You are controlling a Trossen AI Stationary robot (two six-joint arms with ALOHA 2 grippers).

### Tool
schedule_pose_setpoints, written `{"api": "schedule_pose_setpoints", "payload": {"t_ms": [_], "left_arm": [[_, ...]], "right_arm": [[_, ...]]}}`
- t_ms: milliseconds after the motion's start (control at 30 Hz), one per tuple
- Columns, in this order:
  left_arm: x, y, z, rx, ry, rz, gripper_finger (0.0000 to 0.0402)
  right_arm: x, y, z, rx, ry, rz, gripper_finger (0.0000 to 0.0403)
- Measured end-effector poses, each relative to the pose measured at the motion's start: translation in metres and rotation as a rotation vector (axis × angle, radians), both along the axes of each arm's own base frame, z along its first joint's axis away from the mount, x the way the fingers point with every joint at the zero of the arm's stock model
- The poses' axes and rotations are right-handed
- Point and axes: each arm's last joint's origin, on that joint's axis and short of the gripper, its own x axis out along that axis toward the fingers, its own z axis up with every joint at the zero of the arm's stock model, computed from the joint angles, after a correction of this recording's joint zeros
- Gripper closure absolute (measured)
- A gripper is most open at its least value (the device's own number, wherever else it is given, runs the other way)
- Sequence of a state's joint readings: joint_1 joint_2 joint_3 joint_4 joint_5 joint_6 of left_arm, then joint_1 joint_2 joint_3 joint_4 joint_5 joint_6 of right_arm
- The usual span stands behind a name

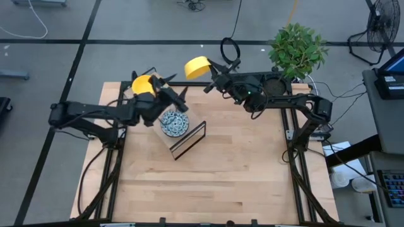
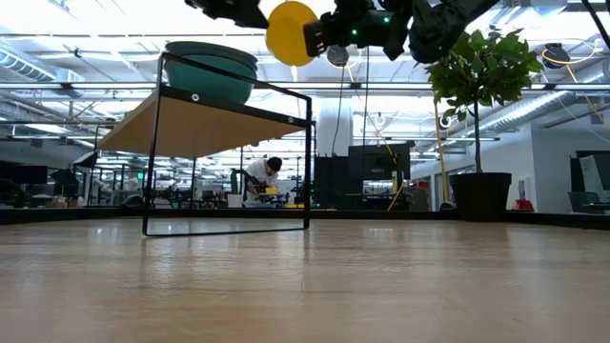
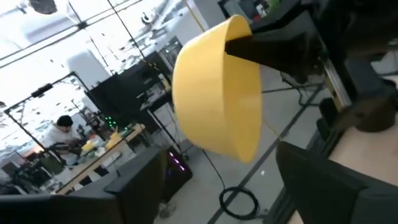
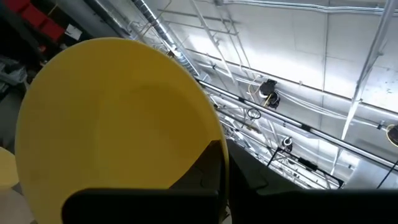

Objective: Pick & Place Mini bowls
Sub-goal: Stack the yellow bowl on the yellow bowls on the shelf

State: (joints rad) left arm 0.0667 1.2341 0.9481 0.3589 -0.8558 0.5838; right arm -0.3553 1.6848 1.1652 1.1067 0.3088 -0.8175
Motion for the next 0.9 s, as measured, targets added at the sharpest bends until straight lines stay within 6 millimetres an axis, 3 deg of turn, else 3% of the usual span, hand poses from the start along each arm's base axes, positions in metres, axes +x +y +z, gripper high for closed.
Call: {"api": "schedule_pose_setpoints", "payload": {"t_ms": [233,467,700,900], "left_arm": [[0.021,0.003,-0.007,0.081,-0.009,0.012,0.0074],[0.022,0.012,-0.006,0.127,0.014,0.054,0.0103],[0.020,0.022,-0.007,0.094,-0.023,0.093,0.0181],[0.019,0.023,-0.006,0.088,-0.031,0.109,0.0284]], "right_arm": [[0.001,0.002,0.000,-0.007,0.010,0.027,0.0403],[0.003,0.002,-0.003,0.011,0.035,0.046,0.0403],[0.010,0.014,-0.007,-0.058,0.126,0.122,0.0403],[0.012,0.020,-0.007,-0.064,0.146,0.073,0.0402]]}}
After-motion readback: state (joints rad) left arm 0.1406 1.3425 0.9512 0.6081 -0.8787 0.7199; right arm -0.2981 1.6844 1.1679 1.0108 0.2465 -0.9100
